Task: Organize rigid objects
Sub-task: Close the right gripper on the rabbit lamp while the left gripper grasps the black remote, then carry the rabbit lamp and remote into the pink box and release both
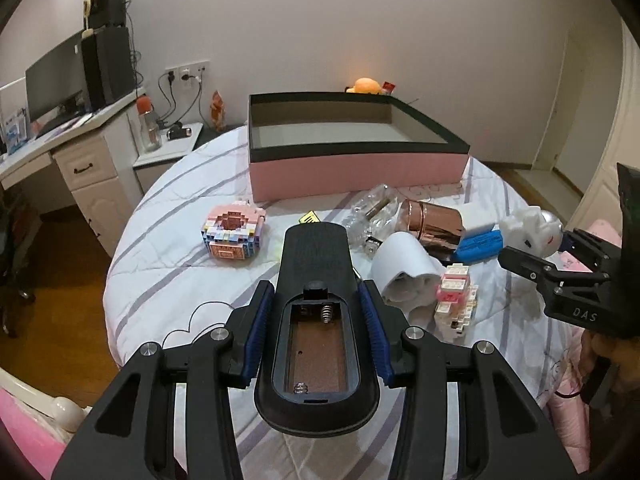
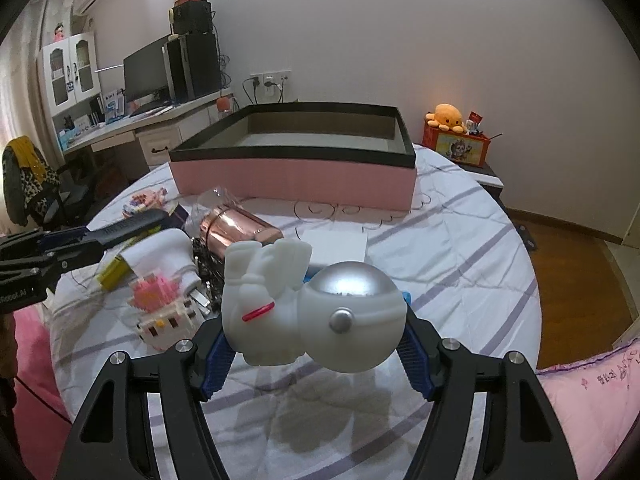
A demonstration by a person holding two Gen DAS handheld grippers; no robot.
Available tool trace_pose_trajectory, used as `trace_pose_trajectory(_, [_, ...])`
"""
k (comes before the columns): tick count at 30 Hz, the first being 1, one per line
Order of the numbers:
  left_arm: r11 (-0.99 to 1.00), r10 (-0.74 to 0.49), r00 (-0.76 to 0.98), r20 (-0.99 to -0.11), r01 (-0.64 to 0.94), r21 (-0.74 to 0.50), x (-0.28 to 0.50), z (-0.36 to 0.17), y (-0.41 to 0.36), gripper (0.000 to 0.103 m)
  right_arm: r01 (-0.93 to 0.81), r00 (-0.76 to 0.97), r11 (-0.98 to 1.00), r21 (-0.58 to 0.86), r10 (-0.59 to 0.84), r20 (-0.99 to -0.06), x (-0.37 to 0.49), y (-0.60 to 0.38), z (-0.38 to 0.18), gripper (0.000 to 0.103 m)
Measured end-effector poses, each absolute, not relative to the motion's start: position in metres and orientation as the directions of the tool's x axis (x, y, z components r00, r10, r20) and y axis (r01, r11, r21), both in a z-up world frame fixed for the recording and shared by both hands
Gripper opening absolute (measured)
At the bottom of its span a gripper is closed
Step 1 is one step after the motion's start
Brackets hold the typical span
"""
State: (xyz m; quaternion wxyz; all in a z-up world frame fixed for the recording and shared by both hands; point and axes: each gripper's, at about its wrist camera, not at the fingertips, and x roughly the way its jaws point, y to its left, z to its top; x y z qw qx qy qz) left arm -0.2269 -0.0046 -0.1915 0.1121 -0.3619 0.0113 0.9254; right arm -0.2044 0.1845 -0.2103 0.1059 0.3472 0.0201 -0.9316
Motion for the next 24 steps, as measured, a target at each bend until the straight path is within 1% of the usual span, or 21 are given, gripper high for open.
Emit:
trace_pose_trajectory(2, [-0.976,0.201,-0.723,-0.661,-0.208,-0.069,-0.227,-0.188,-0.006,0.044,0.214,-0.740,-0.976,0.038,-0.187,-0.646,-0.205,0.184,-0.208,0.071])
trace_pose_trajectory(4, [-0.969,0.230,-0.719,-0.656,-0.235,-0.082,-0.227,-0.185,-0.006,0.044,0.219,-0.743,-0.975,0.040,-0.193,-0.641,-0.205,0.183,-0.205,0.071])
trace_pose_trajectory(10, [-0.970,0.215,-0.648,-0.731,-0.231,-0.080,-0.238,-0.212,0.000,0.044,0.230,-0.732,-0.972,0.053,-0.209,-0.649,-0.208,0.181,-0.207,0.071])
trace_pose_trajectory(13, [-0.972,0.203,-0.631,-0.749,-0.222,-0.076,-0.245,-0.223,0.003,0.045,0.227,-0.724,-0.972,0.055,-0.206,-0.658,-0.209,0.182,-0.211,0.071])
trace_pose_trajectory(16, [-0.972,0.211,-0.612,-0.763,-0.215,-0.096,-0.254,-0.227,0.003,0.057,0.222,-0.717,-0.973,0.058,-0.203,-0.667,-0.209,0.184,-0.214,0.071])
trace_pose_trajectory(17, [-0.972,0.208,-0.606,-0.768,-0.212,-0.097,-0.258,-0.229,0.004,0.057,0.221,-0.716,-0.973,0.059,-0.203,-0.668,-0.210,0.185,-0.215,0.071])
trace_pose_trajectory(18, [-0.974,0.199,-0.609,-0.768,-0.209,-0.086,-0.261,-0.230,0.005,0.055,0.221,-0.715,-0.973,0.060,-0.204,-0.668,-0.210,0.185,-0.215,0.071])
trace_pose_trajectory(19, [-0.975,0.191,-0.616,-0.764,-0.208,-0.077,-0.260,-0.231,0.008,0.048,0.220,-0.715,-0.974,0.060,-0.203,-0.669,-0.211,0.186,-0.215,0.071])
trace_pose_trajectory(20, [-0.977,0.179,-0.626,-0.759,-0.201,-0.065,-0.260,-0.231,0.009,0.045,0.220,-0.715,-0.974,0.060,-0.203,-0.669,-0.211,0.186,-0.215,0.071])
trace_pose_trajectory(24, [-0.979,0.181,-0.665,-0.725,-0.189,-0.071,-0.257,-0.218,0.003,0.044,0.218,-0.720,-0.974,0.055,-0.199,-0.665,-0.214,0.187,-0.212,0.071])
